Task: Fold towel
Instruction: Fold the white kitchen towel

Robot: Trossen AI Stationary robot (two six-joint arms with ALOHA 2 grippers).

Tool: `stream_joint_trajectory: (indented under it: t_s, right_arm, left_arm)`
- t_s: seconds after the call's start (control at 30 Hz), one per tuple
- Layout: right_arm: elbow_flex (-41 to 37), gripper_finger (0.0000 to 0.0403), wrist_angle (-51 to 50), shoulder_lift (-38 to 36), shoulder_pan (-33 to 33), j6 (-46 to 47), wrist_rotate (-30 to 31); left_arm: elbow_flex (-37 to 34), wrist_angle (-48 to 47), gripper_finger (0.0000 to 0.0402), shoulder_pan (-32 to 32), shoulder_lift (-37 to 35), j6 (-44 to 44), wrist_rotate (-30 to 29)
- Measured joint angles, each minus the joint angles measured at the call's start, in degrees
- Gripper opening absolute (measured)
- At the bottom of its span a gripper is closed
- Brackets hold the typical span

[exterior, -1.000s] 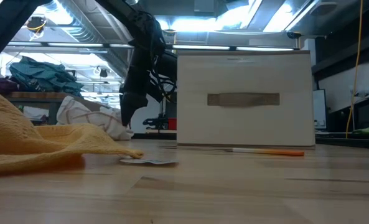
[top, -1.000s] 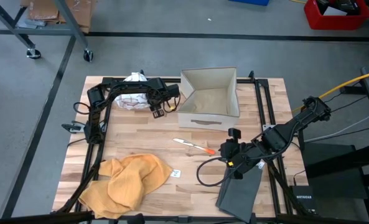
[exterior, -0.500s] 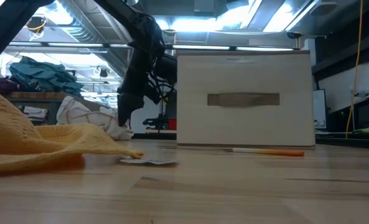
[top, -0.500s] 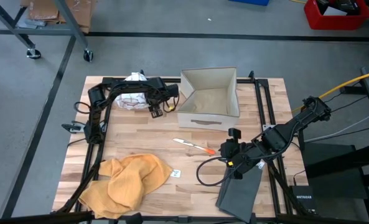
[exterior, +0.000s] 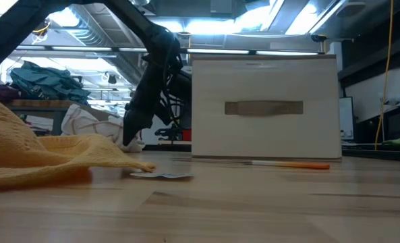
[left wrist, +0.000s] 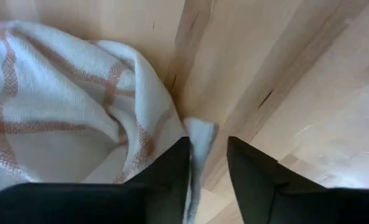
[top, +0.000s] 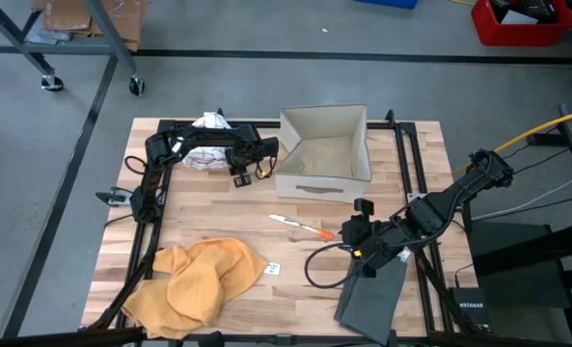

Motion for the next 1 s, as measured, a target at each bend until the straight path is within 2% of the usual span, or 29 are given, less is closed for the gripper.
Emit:
stream_joint_trajectory:
  t_s: [0.23,0.47,0.63,0.8,1.0]
  right_arm:
    - [0.0,0.0172,0.0,0.0,0.0,0.0,0.0]
    - [0.0,0.0172,0.0,0.0,0.0,-0.3,0.0]
    - [0.0,0.0172,0.0,0.0,0.0,-0.3,0.0]
    - [0.0,0.0172,0.1,0.0,0.0,-0.3,1.4]
    - [0.0,0.0172,0.3,0.1,0.0,-0.3,3.1]
  left_arm:
    - [0.0,-0.2,0.0007,-0.5,0.0,-0.6,0.0]
    - [0.0,-3.0,0.0001,-3.1,-0.7,-0.2,-0.2]
    - [0.6,-11.5,0.0001,-5.4,-4.4,-0.5,-4.7]
    - [3.1,-18.0,0.0000,-8.1,-10.2,-4.3,-5.9]
    - [8.4,-18.8,0.0000,-12.0,-19.8,-12.5,-6.0]
